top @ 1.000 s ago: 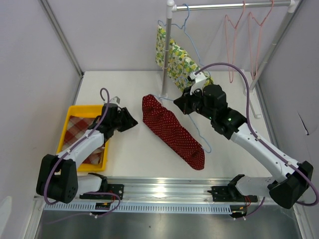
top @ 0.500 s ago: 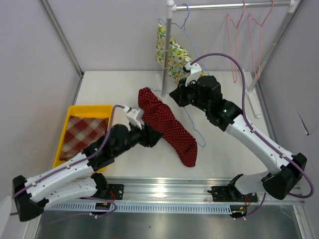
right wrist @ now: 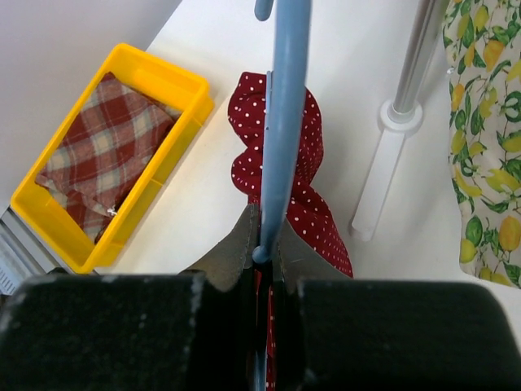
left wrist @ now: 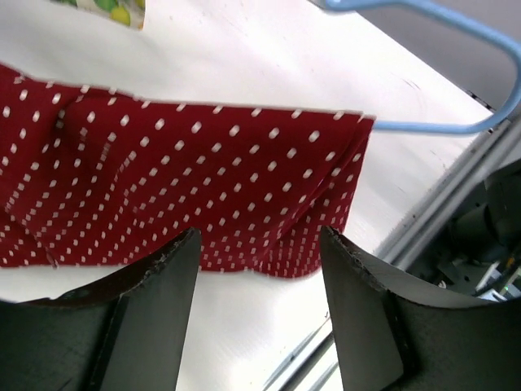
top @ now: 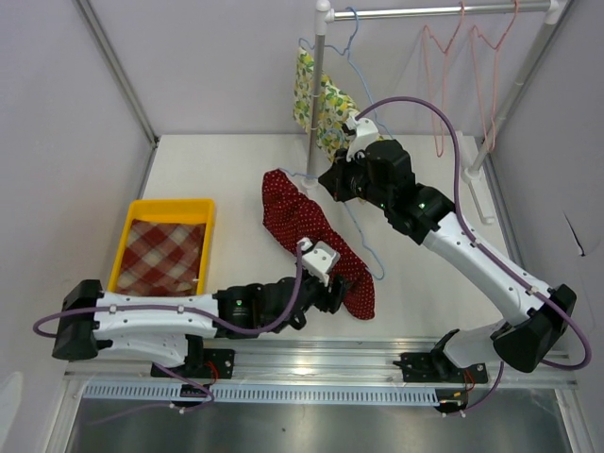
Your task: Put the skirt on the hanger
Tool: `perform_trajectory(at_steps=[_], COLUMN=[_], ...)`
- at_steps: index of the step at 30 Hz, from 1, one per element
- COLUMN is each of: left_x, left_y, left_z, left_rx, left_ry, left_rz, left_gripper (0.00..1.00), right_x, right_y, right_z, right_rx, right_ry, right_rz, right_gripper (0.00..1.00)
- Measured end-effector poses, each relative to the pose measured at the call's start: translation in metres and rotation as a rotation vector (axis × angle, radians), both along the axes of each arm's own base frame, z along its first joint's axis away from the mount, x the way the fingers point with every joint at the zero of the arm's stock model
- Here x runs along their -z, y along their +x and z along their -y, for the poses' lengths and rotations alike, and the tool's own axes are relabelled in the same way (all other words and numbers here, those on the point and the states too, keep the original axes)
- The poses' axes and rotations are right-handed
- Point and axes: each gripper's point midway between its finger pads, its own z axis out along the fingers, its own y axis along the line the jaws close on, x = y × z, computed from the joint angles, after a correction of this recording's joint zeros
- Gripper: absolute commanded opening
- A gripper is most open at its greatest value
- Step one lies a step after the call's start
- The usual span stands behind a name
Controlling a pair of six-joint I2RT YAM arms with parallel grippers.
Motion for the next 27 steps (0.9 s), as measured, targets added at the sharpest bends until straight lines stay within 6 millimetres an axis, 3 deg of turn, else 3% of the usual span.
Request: perform_trajectory(at_steps=[5,13,19,23,27], left_x=[-0.003,0.004,0.001,-0.003,-0.01], left_y=[0.0,0.002,0.005,0.007,0.006], left_z=[0.017,0.027,0.024,0.024,0.028], left_rx=[-0.023,-0.073,-0.108,-0.115,-0.111], left_ry=[0.028,0.084,0.09,0.092,0.091], left_rz=[0.06,0.106,0.127,0.14,0.155], left_gripper=[0.66,0.6,0.39,0.16,0.01], right_x=[0.004,-0.002,-0.006,-0.006,-0.006], right_y=[0.0,0.001,0.001,0.001,0.001], right_z=[0.003,0.006,0.006,0.005,0.005], right_rx=[0.02,0.033,0.035,0.034,0.034], right_ry=[-0.012,-0.011,-0.006,-0.006,-0.007], right_rz=[-0.017,-0.01,-0.005,-0.004,-0.005], right_gripper=[0.0,0.0,0.0,0.0,0.0])
